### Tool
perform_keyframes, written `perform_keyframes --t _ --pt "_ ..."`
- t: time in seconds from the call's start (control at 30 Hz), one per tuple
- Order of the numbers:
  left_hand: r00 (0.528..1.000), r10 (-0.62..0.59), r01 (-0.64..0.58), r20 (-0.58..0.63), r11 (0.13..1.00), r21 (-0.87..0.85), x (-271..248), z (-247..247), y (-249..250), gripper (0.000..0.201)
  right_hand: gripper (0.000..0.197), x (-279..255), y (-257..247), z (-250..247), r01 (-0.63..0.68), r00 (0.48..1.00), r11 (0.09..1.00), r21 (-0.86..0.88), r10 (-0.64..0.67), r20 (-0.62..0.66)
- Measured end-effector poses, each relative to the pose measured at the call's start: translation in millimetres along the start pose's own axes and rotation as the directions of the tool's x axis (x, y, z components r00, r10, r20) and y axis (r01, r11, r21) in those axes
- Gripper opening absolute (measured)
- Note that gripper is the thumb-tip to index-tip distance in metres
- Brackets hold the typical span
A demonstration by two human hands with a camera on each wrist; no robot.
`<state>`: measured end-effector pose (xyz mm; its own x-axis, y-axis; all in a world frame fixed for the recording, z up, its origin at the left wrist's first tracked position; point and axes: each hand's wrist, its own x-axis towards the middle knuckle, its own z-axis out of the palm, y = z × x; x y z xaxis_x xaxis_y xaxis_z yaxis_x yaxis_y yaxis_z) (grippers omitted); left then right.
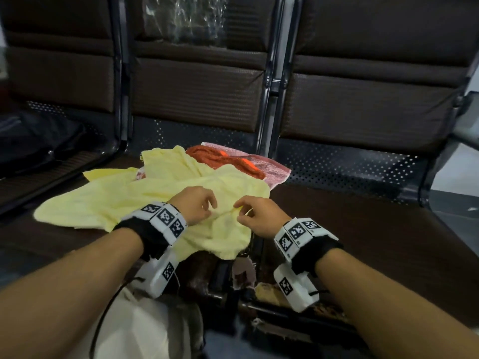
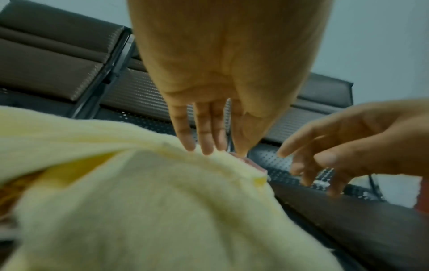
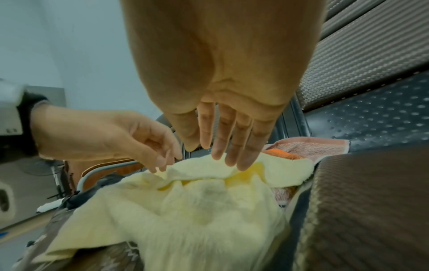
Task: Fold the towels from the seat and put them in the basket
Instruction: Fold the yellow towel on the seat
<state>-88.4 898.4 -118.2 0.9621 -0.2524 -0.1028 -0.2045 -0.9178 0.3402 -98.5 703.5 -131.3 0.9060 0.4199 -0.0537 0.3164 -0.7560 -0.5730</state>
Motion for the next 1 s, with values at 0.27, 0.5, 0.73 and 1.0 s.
perform_keyframes --t 0.27,0.5,0.73,1.0 --pt "0.983 -0.165 0.14 0.085 0.958 0.251 7 0 -9 0.025 0.028 6 3 -3 -0.013 1.0 0.999 -0.045 0.012 -0.023" --pt "0.949 0.302 -0.315 -0.091 0.891 -0.327 -3 -21 43 0.011 0.052 -2 7 -20 -0.013 0.994 0.997 -0.07 0.005 -0.113" --pt "0.865 0.398 -0.493 -0.307 0.79 -0.365 3 -27 96 0.009 0.015 -50 34 -81 -0.019 0.983 0.994 -0.111 -0.001 -0.183" --pt "0.895 0.327 -0.353 -0.302 0.935 -0.033 24 -7 107 0.02 0.023 -91 47 -144 0.065 0.703 0.961 0.268 0.146 -0.696"
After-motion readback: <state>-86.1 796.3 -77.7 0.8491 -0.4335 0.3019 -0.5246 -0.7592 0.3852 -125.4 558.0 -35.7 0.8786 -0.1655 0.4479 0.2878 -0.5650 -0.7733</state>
